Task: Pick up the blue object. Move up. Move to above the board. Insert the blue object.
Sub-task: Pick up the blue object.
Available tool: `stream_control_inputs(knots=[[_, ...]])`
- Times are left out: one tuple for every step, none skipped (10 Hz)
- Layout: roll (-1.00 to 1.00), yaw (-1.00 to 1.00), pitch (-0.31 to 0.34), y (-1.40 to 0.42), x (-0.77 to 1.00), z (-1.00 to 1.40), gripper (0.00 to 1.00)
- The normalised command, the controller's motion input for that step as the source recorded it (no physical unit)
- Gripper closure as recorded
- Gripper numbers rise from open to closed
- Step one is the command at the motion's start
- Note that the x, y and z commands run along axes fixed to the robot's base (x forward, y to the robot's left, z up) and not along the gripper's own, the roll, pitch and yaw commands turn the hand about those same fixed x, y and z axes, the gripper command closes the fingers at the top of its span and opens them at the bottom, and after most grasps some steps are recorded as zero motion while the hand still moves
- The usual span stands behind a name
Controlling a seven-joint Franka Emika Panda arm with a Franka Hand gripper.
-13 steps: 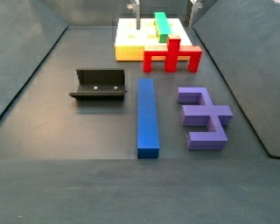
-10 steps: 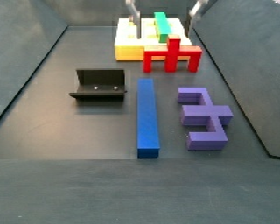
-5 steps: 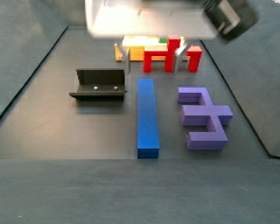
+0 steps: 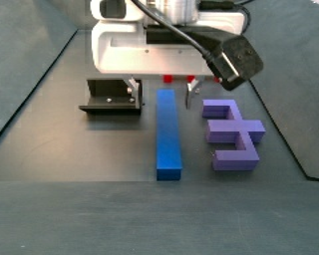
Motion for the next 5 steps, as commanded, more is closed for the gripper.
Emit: stream_control_inputs(knots=[[0.01,-0.06,-0.019,0.17,0.07,-0.34,0.0],[0.0,-0.01,-0.08,0.12,0.13,-0.45,0.0],[0.0,0.0,-0.101,0.0,0.17,-0.41,0.0],[0.0,0.0,-0.1,0.0,0.06,-0.34,0.0],[-0.01,0.01,-0.08,0.0,0.0,-0.21,0.0]])
